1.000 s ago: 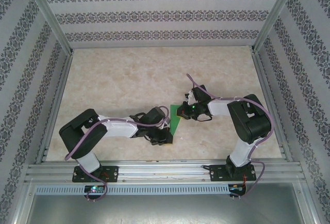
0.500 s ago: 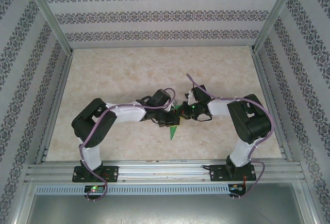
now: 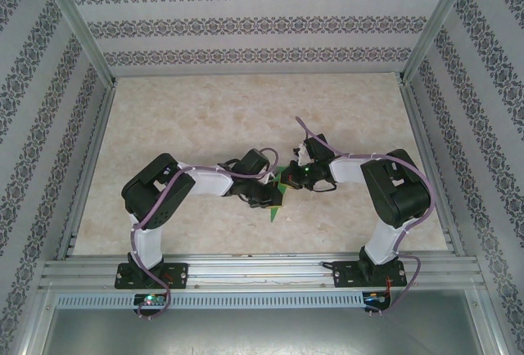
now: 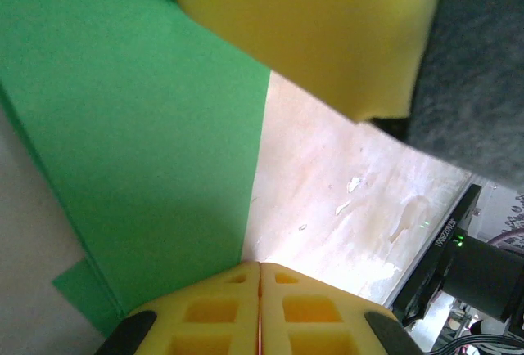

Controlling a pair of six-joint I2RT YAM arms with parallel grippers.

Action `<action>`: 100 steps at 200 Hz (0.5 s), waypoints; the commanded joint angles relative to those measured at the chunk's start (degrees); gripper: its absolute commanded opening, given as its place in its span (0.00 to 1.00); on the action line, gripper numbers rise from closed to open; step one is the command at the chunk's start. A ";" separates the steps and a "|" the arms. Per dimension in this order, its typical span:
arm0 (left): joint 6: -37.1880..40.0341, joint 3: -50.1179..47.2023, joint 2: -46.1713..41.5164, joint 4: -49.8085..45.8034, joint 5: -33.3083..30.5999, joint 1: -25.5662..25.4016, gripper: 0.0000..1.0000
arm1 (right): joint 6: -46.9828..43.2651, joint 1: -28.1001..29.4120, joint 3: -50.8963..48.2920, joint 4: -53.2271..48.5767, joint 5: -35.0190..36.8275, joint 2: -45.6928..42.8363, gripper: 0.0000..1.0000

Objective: Fold a paper plane with a square sheet of paper (fold left side to right side)
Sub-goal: Fold the wing for the fifth time at the center of the table.

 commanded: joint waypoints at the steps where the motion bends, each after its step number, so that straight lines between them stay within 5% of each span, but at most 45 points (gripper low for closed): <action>1: -0.96 -3.32 0.19 -1.38 0.88 -1.16 0.07 | -1.86 0.31 -1.84 -8.40 9.72 4.33 0.00; 100: 2.95 -10.58 -6.01 -4.32 0.95 -4.17 0.07 | -2.96 -0.57 -1.41 -10.08 10.39 4.11 0.00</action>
